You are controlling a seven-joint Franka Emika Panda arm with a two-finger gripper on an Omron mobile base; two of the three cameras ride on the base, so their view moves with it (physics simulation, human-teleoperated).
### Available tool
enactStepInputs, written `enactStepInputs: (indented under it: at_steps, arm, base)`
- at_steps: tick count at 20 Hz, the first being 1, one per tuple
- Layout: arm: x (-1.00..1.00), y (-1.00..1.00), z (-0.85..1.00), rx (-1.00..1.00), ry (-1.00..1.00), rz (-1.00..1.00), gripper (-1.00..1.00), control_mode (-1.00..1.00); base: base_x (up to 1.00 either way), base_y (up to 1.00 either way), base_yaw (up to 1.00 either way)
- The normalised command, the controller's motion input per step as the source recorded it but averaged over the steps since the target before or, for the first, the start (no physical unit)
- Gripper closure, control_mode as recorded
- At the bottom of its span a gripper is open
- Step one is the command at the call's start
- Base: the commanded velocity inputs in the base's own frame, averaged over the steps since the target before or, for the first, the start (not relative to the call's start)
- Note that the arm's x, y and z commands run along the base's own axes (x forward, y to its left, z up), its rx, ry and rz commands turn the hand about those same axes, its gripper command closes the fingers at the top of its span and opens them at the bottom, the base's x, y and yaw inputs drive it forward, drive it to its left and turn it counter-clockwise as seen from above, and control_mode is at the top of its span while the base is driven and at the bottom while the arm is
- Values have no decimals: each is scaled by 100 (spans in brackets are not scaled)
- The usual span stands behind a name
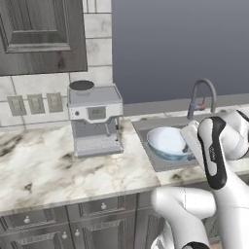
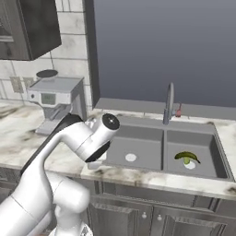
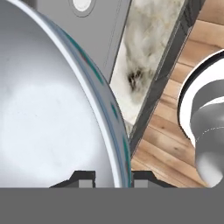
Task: Dump the banana and lemon wedge from the bowl so the bowl can be washed. Place the bowl in the sink after clearing the leftovers.
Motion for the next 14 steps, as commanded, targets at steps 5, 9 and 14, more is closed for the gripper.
enactStepInputs:
  at_steps: [5,9,14]
  arm:
    - [85,-17,-11,0,17,-24,100,-100]
    - [100,-24,-11,0,22,-26,100,-100]
    - [100,-63,-13,2,35,-14,100,-100]
  base:
    - [0,0,0]
    - [0,0,0]
    - [0,0,0]
